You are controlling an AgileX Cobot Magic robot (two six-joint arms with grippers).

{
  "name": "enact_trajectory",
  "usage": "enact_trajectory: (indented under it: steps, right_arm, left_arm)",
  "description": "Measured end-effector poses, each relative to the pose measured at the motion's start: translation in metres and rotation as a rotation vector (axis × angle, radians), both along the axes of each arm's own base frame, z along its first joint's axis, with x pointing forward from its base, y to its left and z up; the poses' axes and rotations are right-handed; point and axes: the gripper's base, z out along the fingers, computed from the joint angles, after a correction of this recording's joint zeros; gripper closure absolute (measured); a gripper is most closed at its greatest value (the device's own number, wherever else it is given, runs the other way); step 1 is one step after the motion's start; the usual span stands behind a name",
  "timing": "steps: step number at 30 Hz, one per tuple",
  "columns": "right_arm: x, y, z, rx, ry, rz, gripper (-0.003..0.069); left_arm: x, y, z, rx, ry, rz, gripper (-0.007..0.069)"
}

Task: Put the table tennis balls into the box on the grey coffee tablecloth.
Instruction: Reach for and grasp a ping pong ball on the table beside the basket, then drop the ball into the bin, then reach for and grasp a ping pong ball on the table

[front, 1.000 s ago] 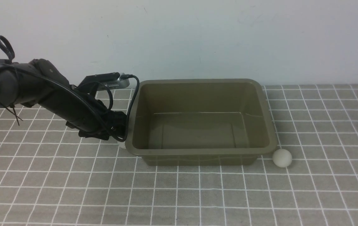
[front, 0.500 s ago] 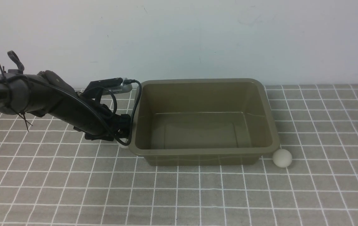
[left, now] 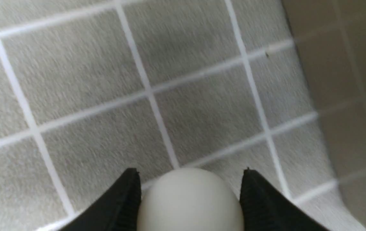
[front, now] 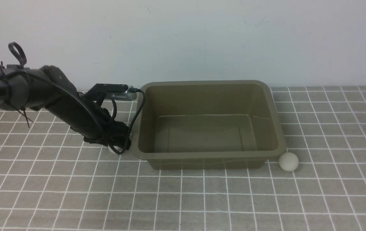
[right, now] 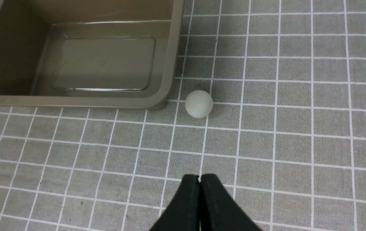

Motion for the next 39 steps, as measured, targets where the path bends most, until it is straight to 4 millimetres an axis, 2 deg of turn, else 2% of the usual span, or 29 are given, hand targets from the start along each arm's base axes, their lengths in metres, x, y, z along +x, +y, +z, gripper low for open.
enact_trajectory:
  steps: [4,5,6,9,11,12,14,15,17,20,23,25,26,28,30,31,33,35,37,39]
  right_arm:
    - [0.003,0.0,-0.001,-0.006,0.008,0.003,0.0668]
    - [0.004,0.0,-0.002,-0.007,0.01,0.003,0.0668]
    - [0.008,0.0,-0.003,-0.011,0.017,0.0,0.0668]
    - [0.025,0.0,-0.009,-0.013,0.044,-0.004,0.0668]
    - [0.045,0.0,-0.02,-0.015,0.082,-0.007,0.0668]
    - [0.047,0.0,-0.021,-0.016,0.085,-0.007,0.0668]
    - [0.077,0.001,-0.04,-0.016,0.131,-0.016,0.0664]
    - [0.077,0.001,-0.04,-0.016,0.131,-0.016,0.0664]
    - [0.1,0.002,-0.058,-0.015,0.169,-0.011,0.0648]
    - [0.13,0.005,-0.088,-0.018,0.22,0.018,0.0598]
    - [0.151,0.008,-0.119,-0.014,0.292,0.048,0.0526]
    - [0.159,0.009,-0.13,-0.012,0.309,0.059,0.0487]
    - [0.168,0.01,-0.146,-0.022,0.322,0.079,0.0411]
    - [0.176,0.011,-0.159,-0.02,0.33,0.089,0.0328]
    - [0.18,0.012,-0.167,-0.019,0.336,0.096,0.0287]
    - [0.183,0.015,-0.174,-0.028,0.343,0.118,0.0235]
    - [0.187,0.021,-0.185,-0.043,0.352,0.153,0.0188]
    - [0.19,0.03,-0.196,-0.065,0.363,0.199,0.0141]
    - [0.192,0.038,-0.205,-0.082,0.364,0.227,0.0121]
    - [0.194,0.042,-0.211,-0.091,0.356,0.234,0.0116]
  left_arm:
    - [0.003,0.001,0.064,0.026,-0.061,-0.027,0.0272]
    - [0.003,-0.001,0.073,0.025,-0.075,-0.028,0.0272]
    - [0.002,-0.003,0.092,0.029,-0.108,-0.037,0.0272]
    - [-0.005,-0.022,0.128,0.023,-0.175,-0.093,0.0272]
    - [-0.009,-0.042,0.142,0.015,-0.209,-0.145,0.0272]
    - [-0.009,-0.042,0.142,0.015,-0.209,-0.145,0.0272]
    - [-0.017,-0.073,0.141,0.01,-0.21,-0.224,0.0272]
    - [-0.017,-0.073,0.141,0.011,-0.21,-0.224,0.0272]
    - [-0.021,-0.093,0.13,0.031,-0.19,-0.281,0.0272]
    - [-0.021,-0.111,0.108,0.073,-0.141,-0.309,0.0259]
    - [-0.019,-0.116,0.092,0.112,-0.101,-0.295,0.0172]
    - [-0.018,-0.117,0.086,0.129,-0.087,-0.283,0.01]
    - [-0.016,-0.116,0.085,0.142,-0.081,-0.265,0.0041]
    - [-0.013,-0.115,0.091,0.15,-0.09,-0.229,0.0004]
    - [-0.01,-0.114,0.099,0.154,-0.095,-0.209,0.0005]
    - [-0.009,-0.112,0.107,0.168,-0.091,-0.19,0.0022]
    - [-0.008,-0.108,0.121,0.208,-0.087,-0.166,0.0105]
    - [-0.01,-0.101,0.137,0.267,-0.09,-0.142,0.0237]
    - [-0.014,-0.092,0.159,0.326,-0.124,-0.118,0.0442]
    - [-0.02,-0.084,0.177,0.364,-0.167,-0.095,0.0539]
